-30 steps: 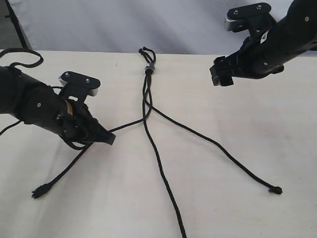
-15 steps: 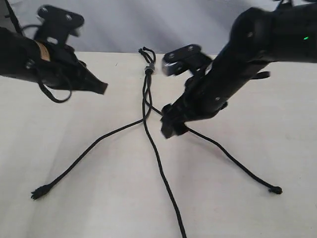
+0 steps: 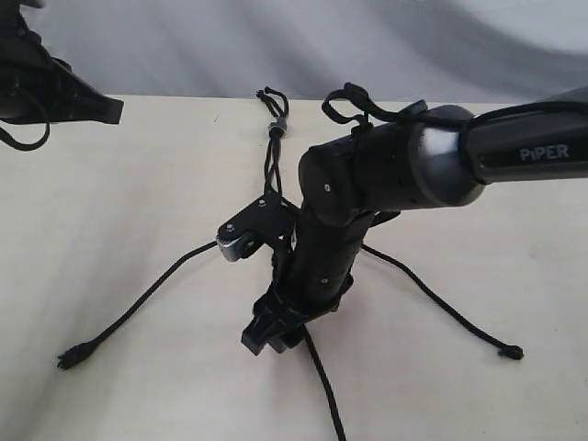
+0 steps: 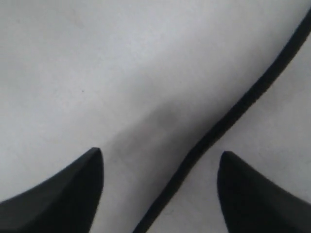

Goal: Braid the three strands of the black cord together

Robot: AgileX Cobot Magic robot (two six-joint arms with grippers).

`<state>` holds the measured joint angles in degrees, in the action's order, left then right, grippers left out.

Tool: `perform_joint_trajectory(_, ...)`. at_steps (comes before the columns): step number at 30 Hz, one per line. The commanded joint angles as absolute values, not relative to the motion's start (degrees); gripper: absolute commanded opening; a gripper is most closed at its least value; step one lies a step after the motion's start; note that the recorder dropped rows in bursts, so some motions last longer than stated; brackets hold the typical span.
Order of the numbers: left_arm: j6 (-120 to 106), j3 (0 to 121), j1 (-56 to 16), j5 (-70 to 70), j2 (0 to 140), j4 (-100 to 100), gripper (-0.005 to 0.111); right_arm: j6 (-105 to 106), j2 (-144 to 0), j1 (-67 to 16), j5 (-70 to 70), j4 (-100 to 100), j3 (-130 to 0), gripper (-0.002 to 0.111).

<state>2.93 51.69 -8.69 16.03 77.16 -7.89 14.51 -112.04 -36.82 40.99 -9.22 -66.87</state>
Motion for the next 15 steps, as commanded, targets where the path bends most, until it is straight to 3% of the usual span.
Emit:
perform_joint_trajectory(1, 3.4, 51.5, -8.5, 14.6, 76.6, -7.8, 0.001, 13.3, -113.8, -36.8, 40.4, -8.3, -66.9, 0.037)
perform_joint_trajectory(3, 3.4, 51.5, -8.5, 14.6, 76.6, -7.8, 0.001, 13.2, -115.0, -36.8, 40.4, -8.3, -66.9, 0.026)
perform_joint_trajectory(12, 3.4, 51.5, -8.5, 14.6, 76.6, -7.8, 0.001, 11.8, -113.7, -36.8, 40.7, -5.4, -67.1, 0.001)
perform_joint_trajectory(15, 3.4, 51.5, -8.5, 14.6, 76.6, -7.8, 0.001, 11.8, -110.8, -36.7, 40.9, -2.8, -67.4, -0.001)
